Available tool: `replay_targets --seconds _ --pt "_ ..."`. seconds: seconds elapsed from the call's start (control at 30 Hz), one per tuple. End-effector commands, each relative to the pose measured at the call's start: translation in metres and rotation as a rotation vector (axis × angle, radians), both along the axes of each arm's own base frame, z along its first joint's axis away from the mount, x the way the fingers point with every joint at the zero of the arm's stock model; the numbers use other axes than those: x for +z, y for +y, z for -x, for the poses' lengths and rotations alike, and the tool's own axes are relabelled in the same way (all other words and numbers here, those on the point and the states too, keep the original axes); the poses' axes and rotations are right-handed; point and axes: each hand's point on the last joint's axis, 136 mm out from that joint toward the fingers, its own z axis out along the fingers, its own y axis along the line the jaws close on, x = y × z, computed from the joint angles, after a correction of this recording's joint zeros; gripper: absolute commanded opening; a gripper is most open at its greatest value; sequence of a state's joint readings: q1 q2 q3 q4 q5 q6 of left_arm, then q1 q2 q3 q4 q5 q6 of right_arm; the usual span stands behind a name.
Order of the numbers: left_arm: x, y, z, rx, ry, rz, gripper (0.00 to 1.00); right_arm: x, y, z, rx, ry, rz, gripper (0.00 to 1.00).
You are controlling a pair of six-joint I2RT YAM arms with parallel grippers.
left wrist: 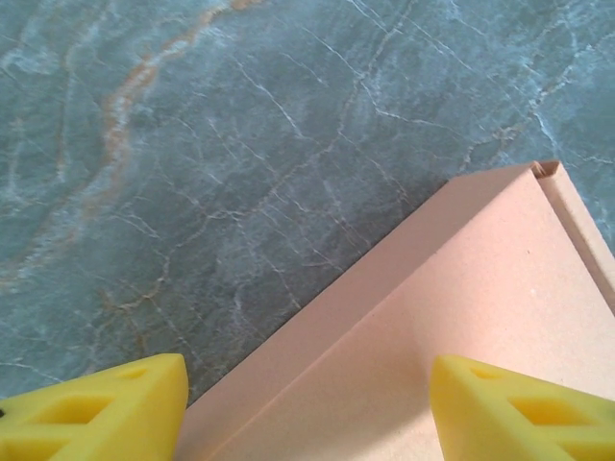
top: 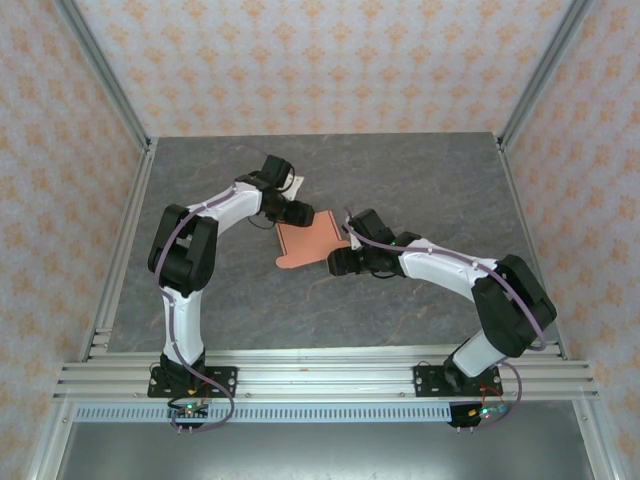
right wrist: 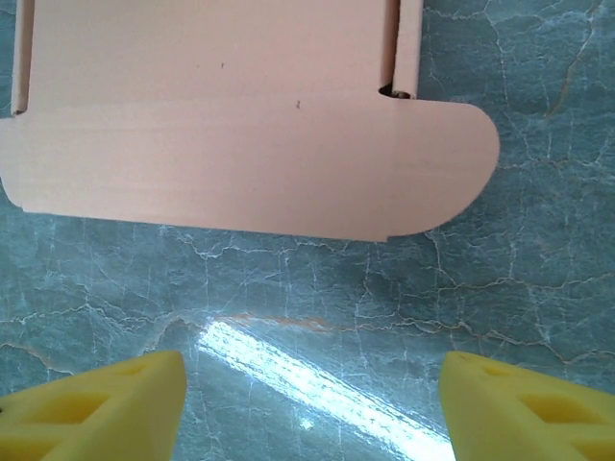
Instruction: Fold the paper box
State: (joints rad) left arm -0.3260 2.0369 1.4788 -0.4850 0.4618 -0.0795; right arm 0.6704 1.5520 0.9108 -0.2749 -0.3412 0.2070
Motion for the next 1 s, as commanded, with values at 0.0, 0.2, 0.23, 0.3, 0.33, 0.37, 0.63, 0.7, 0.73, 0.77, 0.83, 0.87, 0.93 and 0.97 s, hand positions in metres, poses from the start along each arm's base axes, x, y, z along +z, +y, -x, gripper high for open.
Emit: replay_targets --seconds 0.0,0.2,0.23,0.3,0.33,0.37,0.63,0.7,0.73,0.77,0.83,0.87,0.93,0.97 --pt "0.010 -0.008 0.019 -0.005 0.045 0.092 0.67 0.003 -0.007 -0.002 -0.024 -0.006 -0.004 0.70" --pt "0.011 -0.012 0.036 0.033 0.066 0.179 0.69 0.005 -0.016 0.004 -0.055 0.028 -0.041 0.70" --pt "0.021 -0.014 0.039 0.033 0.049 0.204 0.69 0.005 -0.018 0.006 -0.063 0.036 -0.047 0.70" --pt "0.024 -0.017 0.047 0.032 0.055 0.243 0.69 0.004 -0.022 0.007 -0.082 0.049 -0.068 0.70" --pt "0.024 -0.018 0.052 0.034 0.062 0.264 0.70 0.002 -0.025 0.009 -0.092 0.060 -0.084 0.70" --pt "0.025 -0.019 0.056 0.036 0.060 0.282 0.70 0.002 -0.028 0.009 -0.107 0.064 -0.099 0.70" --pt "0.022 -0.015 0.087 0.033 0.083 0.316 0.71 -0.001 -0.027 0.008 -0.130 0.099 -0.176 0.70" --pt "0.019 -0.012 0.088 0.039 0.080 0.295 0.71 -0.002 -0.023 0.006 -0.132 0.105 -0.201 0.70" --pt "0.017 -0.007 0.085 0.052 0.073 0.265 0.71 -0.001 -0.021 0.004 -0.135 0.108 -0.221 0.69" --pt "0.015 -0.003 0.082 0.065 0.064 0.233 0.71 0.000 -0.018 0.002 -0.138 0.110 -0.245 0.69" --pt "0.013 0.004 0.075 0.090 0.048 0.190 0.71 0.002 -0.014 -0.003 -0.149 0.122 -0.299 0.67" --pt "0.014 0.005 0.072 0.095 0.040 0.183 0.71 0.004 -0.012 -0.007 -0.155 0.128 -0.332 0.66" --pt "0.013 0.005 0.067 0.102 0.036 0.180 0.71 0.005 -0.010 -0.015 -0.172 0.139 -0.384 0.63" --pt "0.012 0.004 0.065 0.103 0.038 0.182 0.71 0.005 -0.010 -0.020 -0.183 0.143 -0.405 0.62"
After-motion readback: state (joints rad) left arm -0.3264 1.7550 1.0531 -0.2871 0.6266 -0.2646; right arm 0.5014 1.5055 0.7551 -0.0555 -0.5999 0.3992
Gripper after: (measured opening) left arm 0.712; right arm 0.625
